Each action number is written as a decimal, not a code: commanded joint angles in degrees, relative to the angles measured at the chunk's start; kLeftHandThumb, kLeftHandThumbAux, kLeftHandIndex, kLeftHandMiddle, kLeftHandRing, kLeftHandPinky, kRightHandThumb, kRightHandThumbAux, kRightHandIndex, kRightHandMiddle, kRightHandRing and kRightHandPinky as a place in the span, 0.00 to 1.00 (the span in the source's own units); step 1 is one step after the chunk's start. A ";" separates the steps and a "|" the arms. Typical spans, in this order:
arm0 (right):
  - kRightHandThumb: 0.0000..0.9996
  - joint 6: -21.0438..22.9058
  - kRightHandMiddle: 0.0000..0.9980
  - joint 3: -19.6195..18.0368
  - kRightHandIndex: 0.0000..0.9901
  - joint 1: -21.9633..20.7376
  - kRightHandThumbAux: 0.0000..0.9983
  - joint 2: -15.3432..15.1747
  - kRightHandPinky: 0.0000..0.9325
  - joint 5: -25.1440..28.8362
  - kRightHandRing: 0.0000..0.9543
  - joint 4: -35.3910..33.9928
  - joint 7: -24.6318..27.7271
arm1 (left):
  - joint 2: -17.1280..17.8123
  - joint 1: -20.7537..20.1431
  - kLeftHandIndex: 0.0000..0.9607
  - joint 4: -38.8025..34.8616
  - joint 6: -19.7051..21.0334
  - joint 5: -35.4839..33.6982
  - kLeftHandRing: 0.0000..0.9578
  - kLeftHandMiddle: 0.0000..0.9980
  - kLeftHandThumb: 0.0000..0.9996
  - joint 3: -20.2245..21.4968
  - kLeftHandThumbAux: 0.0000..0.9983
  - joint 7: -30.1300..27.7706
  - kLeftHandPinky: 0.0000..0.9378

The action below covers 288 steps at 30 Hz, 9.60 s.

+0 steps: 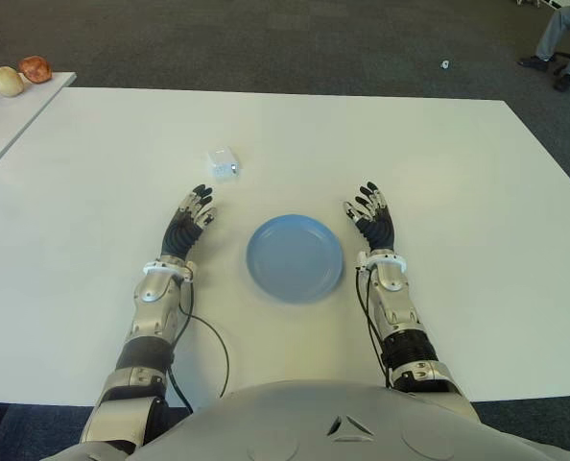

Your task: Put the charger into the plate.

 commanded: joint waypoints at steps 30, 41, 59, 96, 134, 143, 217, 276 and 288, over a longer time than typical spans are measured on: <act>0.14 2.99 0.13 0.10 0.04 5.00 0.78 0.05 0.17 0.46 0.13 -3.09 1.44 | 8.76 -37.90 0.05 33.84 -1.77 19.79 0.10 0.09 0.55 -8.73 0.40 16.06 0.13; 0.15 3.61 0.13 0.20 0.04 6.35 0.78 0.20 0.18 0.16 0.14 -4.69 1.39 | 11.02 -42.27 0.00 37.09 -1.64 30.54 0.01 0.00 0.31 -17.56 0.46 23.67 0.06; 0.13 3.29 0.14 -0.23 0.04 7.11 0.79 -0.91 0.18 0.39 0.15 -5.92 2.47 | 10.47 -47.43 0.00 40.84 4.12 53.61 0.00 0.00 0.14 -38.88 0.43 43.38 0.00; 0.05 4.23 0.18 -2.41 0.06 11.02 0.70 -2.45 0.20 2.89 0.19 -13.64 6.59 | 6.14 -43.91 0.00 45.52 11.84 60.39 0.00 0.00 0.00 -49.40 0.55 36.21 0.00; 0.06 4.40 0.18 -4.61 0.06 15.07 0.66 -5.29 0.18 4.49 0.17 -17.13 10.54 | 1.98 -41.88 0.00 45.80 20.74 51.67 0.00 0.00 0.00 -41.62 0.46 22.87 0.00; 0.05 4.44 0.18 -5.10 0.05 15.21 0.67 -5.99 0.18 5.09 0.17 -17.45 11.55 | 2.53 -39.91 0.00 45.79 20.65 48.74 0.00 0.00 0.00 -38.56 0.41 20.50 0.00; 0.00 6.38 0.19 -5.90 0.06 13.10 0.65 -7.04 0.16 5.64 0.18 -19.18 11.33 | 24.44 -39.31 0.00 21.95 -1.56 38.34 0.00 0.00 0.00 -36.65 0.43 -35.41 0.00; 0.01 7.91 0.17 -5.95 0.03 13.35 0.66 -8.12 0.17 5.34 0.17 -19.65 11.21 | 32.30 -33.59 0.00 0.42 -16.99 39.53 0.00 0.00 0.04 -28.27 0.46 -12.18 0.03; 0.02 8.83 0.20 -5.78 0.04 13.27 0.64 -7.71 0.18 5.38 0.19 -19.68 10.38 | 31.18 -39.71 0.00 8.37 -20.46 47.12 0.00 0.00 0.08 -30.25 0.41 -0.47 0.00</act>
